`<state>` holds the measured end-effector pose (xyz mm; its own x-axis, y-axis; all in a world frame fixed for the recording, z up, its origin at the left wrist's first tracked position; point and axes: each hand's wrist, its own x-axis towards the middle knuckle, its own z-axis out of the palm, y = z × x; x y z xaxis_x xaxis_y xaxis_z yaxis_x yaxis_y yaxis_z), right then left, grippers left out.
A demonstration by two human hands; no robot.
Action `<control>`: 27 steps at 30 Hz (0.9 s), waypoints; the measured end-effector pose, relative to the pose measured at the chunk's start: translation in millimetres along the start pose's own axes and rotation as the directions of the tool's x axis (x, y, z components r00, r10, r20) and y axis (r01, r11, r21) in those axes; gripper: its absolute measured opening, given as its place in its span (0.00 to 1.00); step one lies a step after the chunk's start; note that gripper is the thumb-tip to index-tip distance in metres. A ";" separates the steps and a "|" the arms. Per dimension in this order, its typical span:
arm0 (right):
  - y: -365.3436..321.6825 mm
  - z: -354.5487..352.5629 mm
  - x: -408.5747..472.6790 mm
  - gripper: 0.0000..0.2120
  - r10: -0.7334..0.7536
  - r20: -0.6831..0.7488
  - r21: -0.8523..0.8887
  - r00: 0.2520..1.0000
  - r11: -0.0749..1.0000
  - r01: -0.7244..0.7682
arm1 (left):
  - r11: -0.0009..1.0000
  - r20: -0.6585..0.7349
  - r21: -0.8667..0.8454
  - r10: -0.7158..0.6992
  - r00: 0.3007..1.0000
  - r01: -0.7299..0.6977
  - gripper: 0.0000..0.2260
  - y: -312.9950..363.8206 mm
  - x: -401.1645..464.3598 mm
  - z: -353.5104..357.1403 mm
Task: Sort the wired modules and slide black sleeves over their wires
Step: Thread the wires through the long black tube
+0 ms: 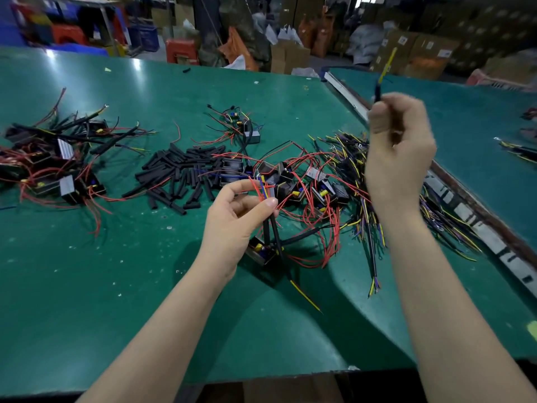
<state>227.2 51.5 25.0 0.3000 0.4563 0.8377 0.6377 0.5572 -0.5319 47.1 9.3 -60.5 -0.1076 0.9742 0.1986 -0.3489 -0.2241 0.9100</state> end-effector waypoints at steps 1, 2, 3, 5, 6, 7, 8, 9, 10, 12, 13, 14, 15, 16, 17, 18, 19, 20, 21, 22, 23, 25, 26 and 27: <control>0.8 -3.7 5.2 0.11 -0.065 -0.053 -0.053 0.996 0.997 0.062 | 1.000 0.004 0.003 -0.002 1.000 0.002 0.12 0.5 -0.3 0.2; 3.3 -7.1 9.5 0.12 -0.114 -0.059 -0.131 0.992 0.986 0.105 | 1.000 0.005 0.005 -0.003 1.000 0.003 0.12 1.0 -0.4 0.7; 7.7 -9.3 12.7 0.12 -0.111 -0.007 -0.226 0.994 0.968 0.106 | 1.000 0.007 0.005 -0.002 1.000 0.002 0.12 1.6 -0.6 0.9; 22.3 -9.9 14.5 0.13 0.075 0.185 -0.473 0.980 0.881 0.022 | 1.000 0.013 0.006 -0.007 1.000 0.007 0.13 3.4 -1.5 1.8; 29.0 -8.9 11.3 0.13 0.197 0.278 -0.559 0.940 0.829 -0.009 | 1.000 0.018 0.011 -0.008 1.000 0.008 0.13 3.9 -1.8 2.2; 34.1 -7.5 5.1 0.13 0.266 0.362 -0.565 0.894 0.825 -0.017 | 1.000 0.020 0.019 -0.007 1.000 0.007 0.13 3.8 -2.1 1.8; 36.9 -5.5 -2.9 0.13 0.272 0.436 -0.501 0.858 0.865 -0.020 | 1.000 0.021 0.020 -0.011 1.000 0.011 0.13 4.1 -2.7 2.0; 36.9 -2.9 -12.3 0.12 0.239 0.492 -0.393 0.837 0.919 -0.031 | 1.000 0.018 0.018 -0.015 1.000 0.015 0.14 4.4 -2.9 1.8; 34.2 0.1 -22.9 0.10 0.202 0.524 -0.280 0.827 0.958 -0.057 | 1.000 0.010 0.020 -0.022 1.000 0.022 0.14 4.5 -3.2 1.8; 26.8 6.7 -42.9 0.07 0.151 0.573 -0.108 0.805 0.988 -0.108 | 0.998 -0.010 0.051 -0.042 0.999 0.043 0.13 3.1 -2.7 1.0; 23.6 10.1 -52.2 0.06 0.123 0.595 -0.039 0.794 0.991 -0.124 | 0.996 -0.019 0.070 -0.054 0.998 0.055 0.09 2.4 -2.4 0.6; 21.1 13.0 -60.6 0.06 0.099 0.617 0.017 0.781 0.990 -0.139 | 0.994 -0.024 0.087 -0.066 0.998 0.068 0.03 2.3 -1.8 0.5; 18.3 14.8 -67.9 0.07 0.082 0.639 0.055 0.765 0.987 -0.152 | 0.992 -0.026 0.105 -0.070 0.997 0.072 0.02 2.1 -1.4 0.1; 15.7 15.4 -73.5 0.08 0.069 0.660 0.082 0.748 0.983 -0.163 | 0.990 -0.026 0.121 -0.071 0.997 0.074 0.06 1.1 -1.1 -0.5; 13.9 14.8 -77.6 0.09 0.060 0.680 0.096 0.731 0.981 -0.170 | 0.989 -0.027 0.127 -0.074 0.997 0.077 0.08 0.5 -0.7 -1.3; 12.9 13.6 -80.6 0.10 0.054 0.696 0.102 0.716 0.980 -0.173 | 0.989 -0.031 0.127 -0.075 0.997 0.079 0.08 0.7 -0.6 -1.3; 12.2 11.9 -82.5 0.10 0.043 0.708 0.108 0.705 0.980 -0.169 | 0.989 -0.028 0.128 -0.075 0.997 0.078 0.08 1.3 -0.9 -1.3; 11.9 10.3 -83.6 0.10 0.029 0.716 0.119 0.697 0.980 -0.162 | 0.989 -0.026 0.131 -0.072 0.997 0.075 0.07 1.7 -1.3 -0.6; 11.6 8.6 -84.0 0.10 0.012 0.726 0.132 0.687 0.979 -0.157 | 0.989 -0.028 0.131 -0.071 0.997 0.074 0.07 2.4 -1.7 0.0; 11.3 7.4 -84.4 0.09 0.000 0.741 0.145 0.672 0.976 -0.160 | 0.989 -0.029 0.132 -0.068 0.997 0.071 0.06 2.3 -1.8 0.3; 10.4 6.6 -84.6 0.08 -0.004 0.759 0.157 0.651 0.972 -0.177 | 0.989 -0.033 0.131 -0.068 0.997 0.072 0.06 1.7 -1.7 -0.1; 8.7 5.5 -85.2 0.04 0.013 0.792 0.174 0.611 0.954 -0.246 | 0.989 -0.036 0.122 -0.076 0.997 0.079 0.05 1.6 -1.7 -1.3; 8.2 5.3 -85.4 0.03 0.034 0.804 0.174 0.593 0.941 -0.291 | 0.990 -0.030 0.116 -0.080 0.996 0.083 0.03 1.8 -2.0 -1.8; 7.8 5.1 -85.5 0.04 0.057 0.817 0.172 0.574 0.926 -0.337 | 0.990 -0.023 0.108 -0.087 0.996 0.089 0.01 1.7 -2.1 -2.7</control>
<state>202.9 20.4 -51.4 -0.3705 0.8605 0.3496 0.3671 0.4814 -0.7959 44.2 6.7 -60.3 -0.0979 0.9891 0.1103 -0.2542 -0.1320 0.9581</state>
